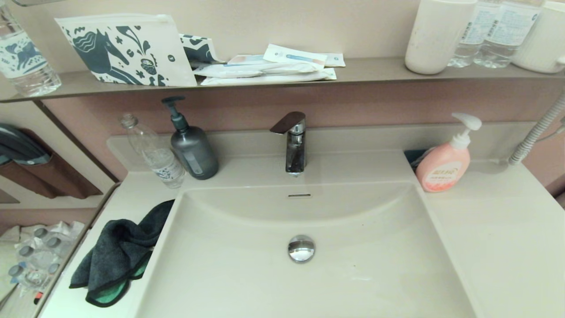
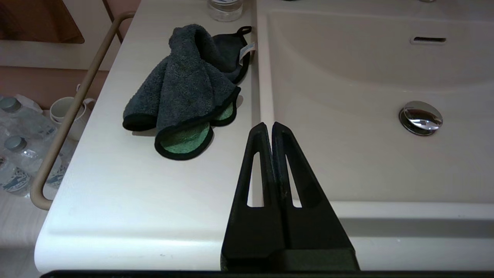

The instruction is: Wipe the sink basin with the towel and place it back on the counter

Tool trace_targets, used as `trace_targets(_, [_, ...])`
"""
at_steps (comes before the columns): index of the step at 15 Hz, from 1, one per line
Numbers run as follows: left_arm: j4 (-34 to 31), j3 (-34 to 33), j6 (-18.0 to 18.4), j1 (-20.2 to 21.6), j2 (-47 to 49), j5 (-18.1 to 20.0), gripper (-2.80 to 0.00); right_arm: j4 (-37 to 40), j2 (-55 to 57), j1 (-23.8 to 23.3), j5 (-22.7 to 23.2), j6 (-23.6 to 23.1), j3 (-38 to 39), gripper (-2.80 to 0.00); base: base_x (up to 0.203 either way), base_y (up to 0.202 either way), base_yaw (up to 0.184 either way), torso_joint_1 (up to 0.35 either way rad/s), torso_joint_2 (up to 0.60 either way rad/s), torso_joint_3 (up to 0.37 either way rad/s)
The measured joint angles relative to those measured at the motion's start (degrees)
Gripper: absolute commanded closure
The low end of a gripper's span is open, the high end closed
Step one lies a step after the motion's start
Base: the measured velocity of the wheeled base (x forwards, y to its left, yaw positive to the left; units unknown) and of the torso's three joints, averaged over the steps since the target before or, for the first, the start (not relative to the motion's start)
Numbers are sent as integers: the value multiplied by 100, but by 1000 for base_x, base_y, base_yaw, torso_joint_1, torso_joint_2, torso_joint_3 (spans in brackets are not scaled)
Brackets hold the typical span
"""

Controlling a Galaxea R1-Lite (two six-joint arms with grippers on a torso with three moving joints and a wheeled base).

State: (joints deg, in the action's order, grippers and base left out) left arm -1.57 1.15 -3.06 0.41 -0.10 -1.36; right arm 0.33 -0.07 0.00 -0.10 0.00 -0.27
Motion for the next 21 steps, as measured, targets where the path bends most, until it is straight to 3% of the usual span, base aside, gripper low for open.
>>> trace_targets(11, [10,-44,-430,0,-1,-85,0,-3,0,0,0,0,0,0,0,0,0,0,0,0])
trace_targets(21, [9,-44,-427,0,-1,-81,0,-6,0,0,-6,68,0,0,0,0,0,0,0,0])
